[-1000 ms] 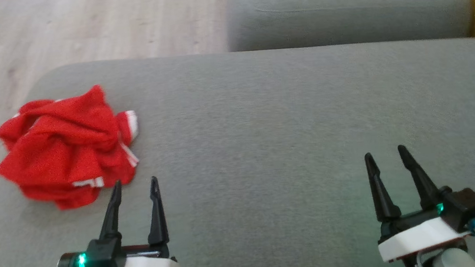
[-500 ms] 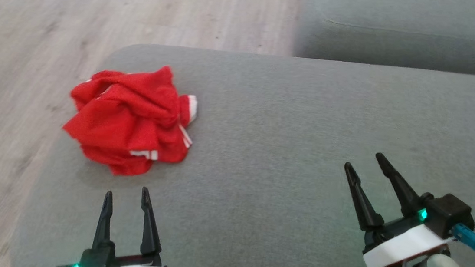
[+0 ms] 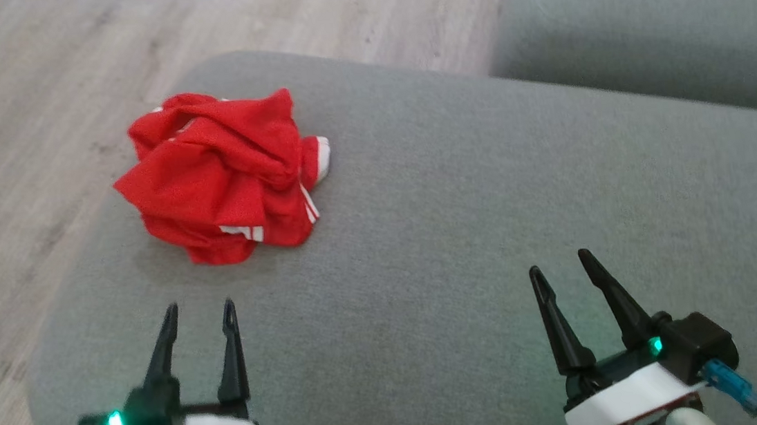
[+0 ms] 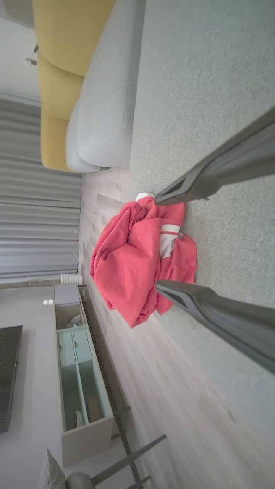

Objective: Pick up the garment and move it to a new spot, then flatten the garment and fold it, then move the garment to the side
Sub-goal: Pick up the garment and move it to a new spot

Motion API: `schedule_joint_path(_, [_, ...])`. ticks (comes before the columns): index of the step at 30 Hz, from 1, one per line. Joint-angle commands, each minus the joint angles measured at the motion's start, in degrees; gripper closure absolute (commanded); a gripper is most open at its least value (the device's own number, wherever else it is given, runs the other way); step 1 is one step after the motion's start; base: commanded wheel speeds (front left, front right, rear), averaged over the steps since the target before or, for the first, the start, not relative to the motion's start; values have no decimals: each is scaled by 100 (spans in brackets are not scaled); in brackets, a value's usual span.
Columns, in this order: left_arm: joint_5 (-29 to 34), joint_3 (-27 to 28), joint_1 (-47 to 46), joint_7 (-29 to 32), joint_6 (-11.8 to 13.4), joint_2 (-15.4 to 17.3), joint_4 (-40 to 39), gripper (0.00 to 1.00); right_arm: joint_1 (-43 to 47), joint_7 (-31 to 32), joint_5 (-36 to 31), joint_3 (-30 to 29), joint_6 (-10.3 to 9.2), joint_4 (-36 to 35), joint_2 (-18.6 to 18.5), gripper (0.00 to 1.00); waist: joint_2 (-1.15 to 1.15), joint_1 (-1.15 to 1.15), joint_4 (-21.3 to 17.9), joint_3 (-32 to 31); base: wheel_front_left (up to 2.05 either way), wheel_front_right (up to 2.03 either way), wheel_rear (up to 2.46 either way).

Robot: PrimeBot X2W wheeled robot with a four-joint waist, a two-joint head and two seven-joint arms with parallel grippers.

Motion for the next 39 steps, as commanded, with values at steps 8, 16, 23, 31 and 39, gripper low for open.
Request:
schedule_joint_path(8, [145,168,-2582,462,-623,949,1342,0,-571,-62,-339,113,-4,-175,-49,0,0,0,-698,957,0,0,0])
schedule_joint_path(16, [-146,104,-3874,1346,-811,1697,2401,0,-870,-62,-405,152,-4,-210,-49,0,0,0,-1201,1471,0,0,0])
schedule_joint_path(23, [-433,-2,-4583,1891,-833,2150,3469,0,-1027,-62,-484,125,-4,-264,-49,0,0,0,-1575,1805,0,0,0])
schedule_joint_path(31, [-1022,-456,-4725,2105,-836,2276,4149,86,-1059,-62,-469,67,-4,-292,-49,0,0,0,-1776,1856,0,0,0])
schedule_joint_path(39, [-1322,-651,-5002,878,-836,2362,3896,100,-1017,-62,-441,38,-4,-257,-49,0,0,0,-1757,1585,0,0,0])
